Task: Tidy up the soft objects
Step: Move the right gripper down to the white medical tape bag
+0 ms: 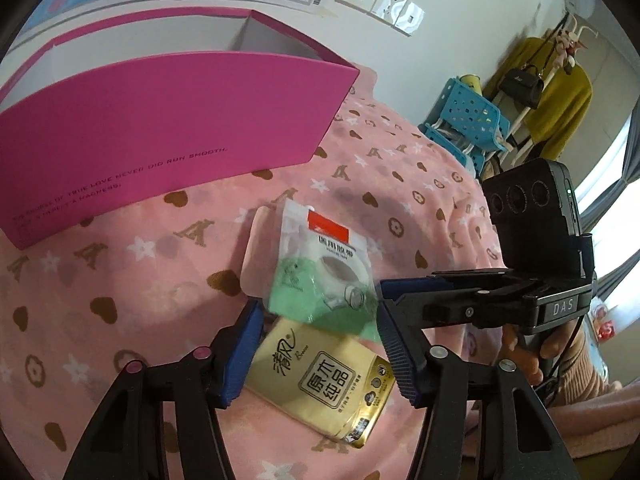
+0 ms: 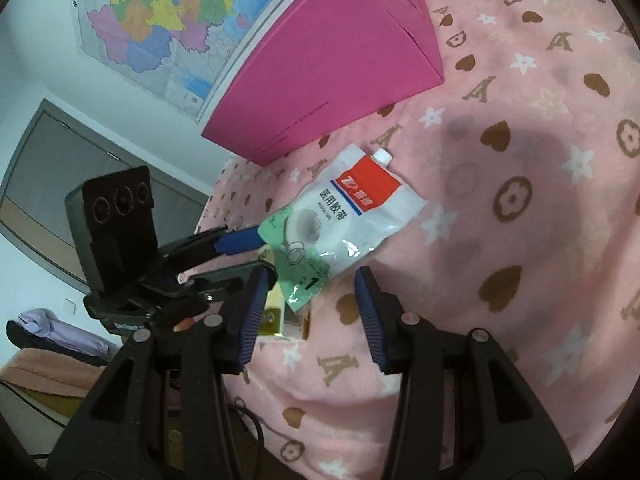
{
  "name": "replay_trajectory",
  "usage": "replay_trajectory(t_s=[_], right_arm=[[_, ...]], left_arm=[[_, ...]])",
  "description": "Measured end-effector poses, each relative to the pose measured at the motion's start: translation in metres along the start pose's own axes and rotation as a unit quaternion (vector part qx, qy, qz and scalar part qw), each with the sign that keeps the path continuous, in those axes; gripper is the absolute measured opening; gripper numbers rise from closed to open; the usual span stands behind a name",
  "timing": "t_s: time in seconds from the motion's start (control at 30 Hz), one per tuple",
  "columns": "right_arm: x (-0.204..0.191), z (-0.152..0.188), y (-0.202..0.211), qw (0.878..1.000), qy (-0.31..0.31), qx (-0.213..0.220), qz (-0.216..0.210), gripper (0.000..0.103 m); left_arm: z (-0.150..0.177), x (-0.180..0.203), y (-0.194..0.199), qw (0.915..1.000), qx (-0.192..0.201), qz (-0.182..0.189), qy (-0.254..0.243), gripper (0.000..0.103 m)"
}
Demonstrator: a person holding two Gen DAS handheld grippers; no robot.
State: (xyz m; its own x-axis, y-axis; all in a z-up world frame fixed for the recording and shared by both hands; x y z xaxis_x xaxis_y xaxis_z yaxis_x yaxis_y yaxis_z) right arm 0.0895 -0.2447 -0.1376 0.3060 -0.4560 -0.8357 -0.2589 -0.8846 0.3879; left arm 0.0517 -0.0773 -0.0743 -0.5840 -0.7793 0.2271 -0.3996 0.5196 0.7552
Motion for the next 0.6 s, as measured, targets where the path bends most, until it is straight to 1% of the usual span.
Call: replay_trajectory(t_s=[0.03, 0.17, 0.23, 0.37, 0.43, 0.53, 0.6], right_arm=[[0.000, -0.001, 0.000, 1.000, -0.002, 0.002, -0.001, 0.047], [0.001, -0.005, 0.000, 1.000, -0.006, 0.010, 0.004, 0.047], [0.001, -0.009, 0.003, 0.999, 0.008, 0.016, 0.030, 0.047], [0.000, -0.025, 0.020, 0.997, 0.030, 0.047, 0.057, 0.047], [0.002, -0.038, 0.025, 0.992, 0.045, 0.069, 0.091, 0.047], [0.006, -0.056, 0.020, 0.991, 0.054, 0.068, 0.099, 0.047], [0.008, -0.066, 0.010, 0.988, 0.065, 0.061, 0.122, 0.047]], left_arm=[[0.000, -0.001, -0.001, 1.0000, -0.001, 0.000, 0.001, 0.055], [-0.002, -0.003, -0.003, 0.9999, 0.000, 0.010, 0.010, 0.045], [-0.003, -0.005, -0.004, 0.9998, 0.001, 0.012, 0.014, 0.045], [-0.006, -0.010, -0.008, 0.9997, -0.003, 0.012, 0.021, 0.045], [-0.007, -0.011, -0.009, 0.9994, -0.004, 0.020, 0.027, 0.045], [-0.011, -0.011, -0.012, 0.9992, -0.005, 0.024, 0.031, 0.045], [-0.011, -0.011, -0.014, 0.9992, -0.008, 0.024, 0.031, 0.045]])
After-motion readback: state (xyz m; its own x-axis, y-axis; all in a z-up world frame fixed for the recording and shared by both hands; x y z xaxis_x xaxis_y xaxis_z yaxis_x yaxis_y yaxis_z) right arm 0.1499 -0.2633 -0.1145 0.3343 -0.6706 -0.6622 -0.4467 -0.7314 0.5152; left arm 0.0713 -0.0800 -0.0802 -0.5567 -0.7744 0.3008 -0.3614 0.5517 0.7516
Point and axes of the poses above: each gripper's, at about its wrist camera, not at the fingertips, and y roughly against the way its jaws point, x to its right, z to its underside, the point moved 3 cm from there along -y, roughly the way its jaws point, and after that the axes turned 13 degrees about -y, right-handed, at the moved point
